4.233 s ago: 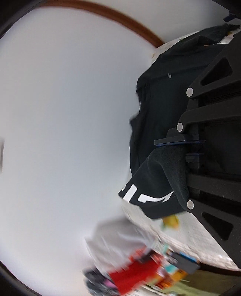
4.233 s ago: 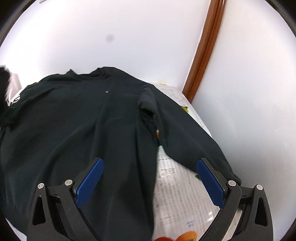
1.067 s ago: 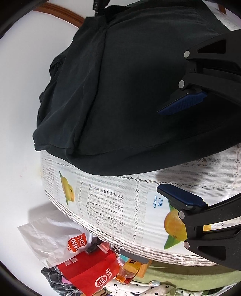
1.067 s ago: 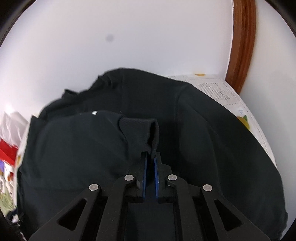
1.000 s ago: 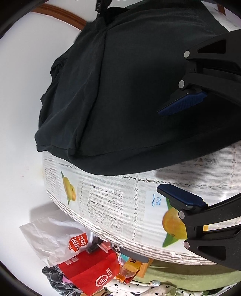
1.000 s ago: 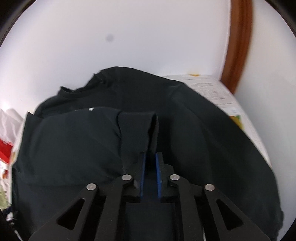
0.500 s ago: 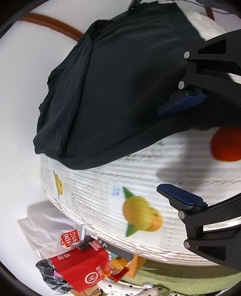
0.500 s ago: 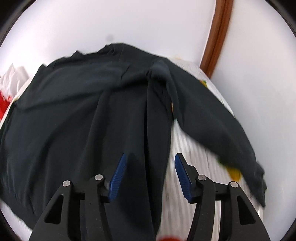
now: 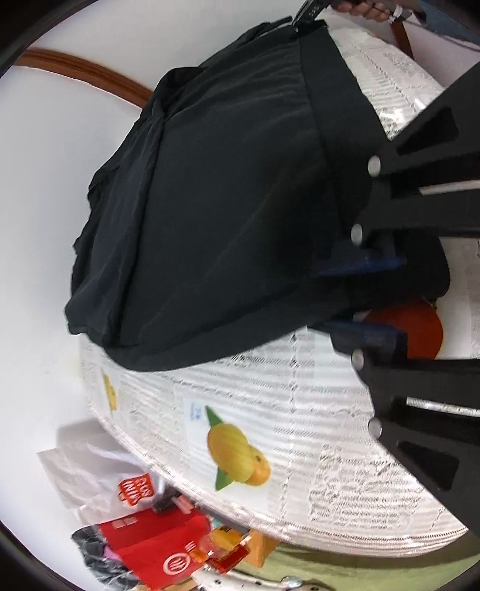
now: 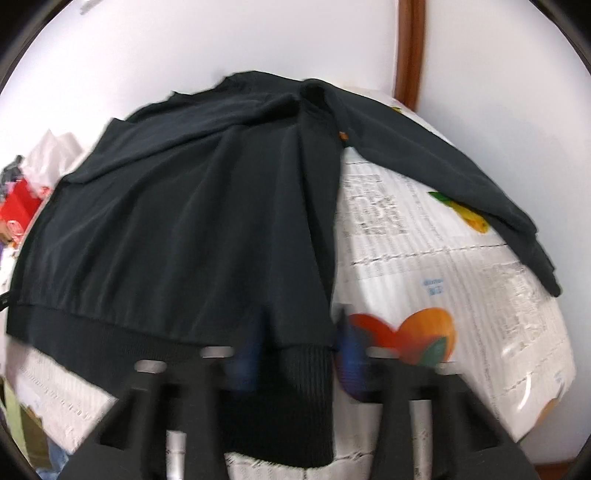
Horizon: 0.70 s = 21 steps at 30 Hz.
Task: Fold small clothes
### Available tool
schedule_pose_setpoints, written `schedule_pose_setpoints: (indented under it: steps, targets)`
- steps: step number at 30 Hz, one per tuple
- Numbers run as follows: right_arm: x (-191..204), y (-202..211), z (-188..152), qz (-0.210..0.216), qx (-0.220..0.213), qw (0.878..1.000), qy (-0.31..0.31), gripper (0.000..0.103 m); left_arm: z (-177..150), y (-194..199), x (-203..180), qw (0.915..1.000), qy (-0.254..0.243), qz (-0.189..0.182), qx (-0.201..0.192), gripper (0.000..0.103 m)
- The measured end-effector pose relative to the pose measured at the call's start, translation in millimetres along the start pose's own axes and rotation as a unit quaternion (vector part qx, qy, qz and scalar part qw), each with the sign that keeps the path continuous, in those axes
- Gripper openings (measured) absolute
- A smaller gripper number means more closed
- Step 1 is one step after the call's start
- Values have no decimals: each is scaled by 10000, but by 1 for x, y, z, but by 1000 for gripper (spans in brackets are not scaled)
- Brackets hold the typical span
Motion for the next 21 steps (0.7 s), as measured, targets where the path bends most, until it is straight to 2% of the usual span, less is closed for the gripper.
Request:
schedule_pose_setpoints:
  steps: [1, 4, 7, 11, 15, 17, 19, 21]
  targets:
    - [-1, 3, 0, -37, -53, 10000, 42, 13, -1, 1, 2, 10000, 61, -18, -3, 12]
    - [-3, 13, -5, 145, -66, 9999, -42, 12, -6, 10, 8, 9995, 270, -160, 16, 11]
    - [0, 18, -8, 254, -52, 9997, -39, 12, -14, 23, 9, 9997, 130, -181, 29, 11]
    - [7, 23, -12, 171, 10, 9997, 193, 14, -26, 29, 7, 9997, -59, -167, 142, 12]
    - [9, 29, -2, 73, -17, 9995, 319, 24, -20, 30, 5, 9997, -57, -156, 192, 16]
    - [7, 36, 15, -102, -176, 9990, 400, 30, -12, 31, 5, 9997, -49, -122, 195, 19]
    - [9, 39, 34, -75, -327, 9986, 410, 39, 0, 31, 6, 9998, -112, 44, 125, 20]
    - [14, 41, 55, -17, -480, 9981, 382, 44, 12, 31, 8, 9998, -114, 150, 55, 20]
Point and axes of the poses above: each gripper's, at about its wrist camera, not at the fingertips, and y roughly against the way its jaws point, x to its left, z to its top, the point moved 10 cm from there along -y, roughly the way its jaws point, and after that the axes turned 8 degrees about -x, right-handed, at the moved point
